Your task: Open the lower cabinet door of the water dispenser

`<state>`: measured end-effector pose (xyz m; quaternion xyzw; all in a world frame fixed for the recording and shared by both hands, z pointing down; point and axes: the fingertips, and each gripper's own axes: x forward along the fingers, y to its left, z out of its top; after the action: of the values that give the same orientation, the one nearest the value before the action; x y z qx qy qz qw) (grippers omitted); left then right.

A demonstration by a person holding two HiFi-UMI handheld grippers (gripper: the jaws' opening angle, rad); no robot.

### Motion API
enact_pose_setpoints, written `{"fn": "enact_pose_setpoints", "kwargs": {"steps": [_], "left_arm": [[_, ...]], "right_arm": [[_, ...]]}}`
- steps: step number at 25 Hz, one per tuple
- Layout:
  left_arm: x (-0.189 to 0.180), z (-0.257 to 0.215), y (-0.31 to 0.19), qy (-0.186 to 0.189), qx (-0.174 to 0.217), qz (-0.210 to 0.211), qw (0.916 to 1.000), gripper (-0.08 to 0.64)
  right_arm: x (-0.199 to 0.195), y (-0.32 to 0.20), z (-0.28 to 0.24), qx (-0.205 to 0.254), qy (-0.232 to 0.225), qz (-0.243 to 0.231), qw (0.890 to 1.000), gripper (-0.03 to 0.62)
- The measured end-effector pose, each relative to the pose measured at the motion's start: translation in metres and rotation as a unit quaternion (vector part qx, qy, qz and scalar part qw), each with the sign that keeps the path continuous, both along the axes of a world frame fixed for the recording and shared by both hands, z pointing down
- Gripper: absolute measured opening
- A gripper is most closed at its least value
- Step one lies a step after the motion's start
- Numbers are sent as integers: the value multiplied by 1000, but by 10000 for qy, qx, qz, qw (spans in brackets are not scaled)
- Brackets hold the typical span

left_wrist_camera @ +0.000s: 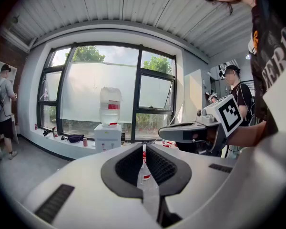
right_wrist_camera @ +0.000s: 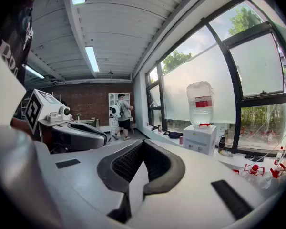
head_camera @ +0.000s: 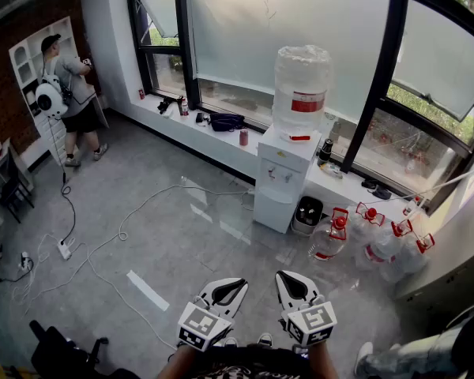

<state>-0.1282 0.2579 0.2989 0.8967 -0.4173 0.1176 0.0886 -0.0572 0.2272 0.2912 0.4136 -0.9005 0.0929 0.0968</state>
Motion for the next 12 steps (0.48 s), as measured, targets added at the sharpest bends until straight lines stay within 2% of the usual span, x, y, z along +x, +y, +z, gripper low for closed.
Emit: {"fn": "enact_pose_setpoints", "kwargs": {"steps": [12], "left_arm": [[55,6,-2,-75,-43,-93,9999,20]], "right_arm": [[54,11,2,16,-22,-152,9999,14]]}}
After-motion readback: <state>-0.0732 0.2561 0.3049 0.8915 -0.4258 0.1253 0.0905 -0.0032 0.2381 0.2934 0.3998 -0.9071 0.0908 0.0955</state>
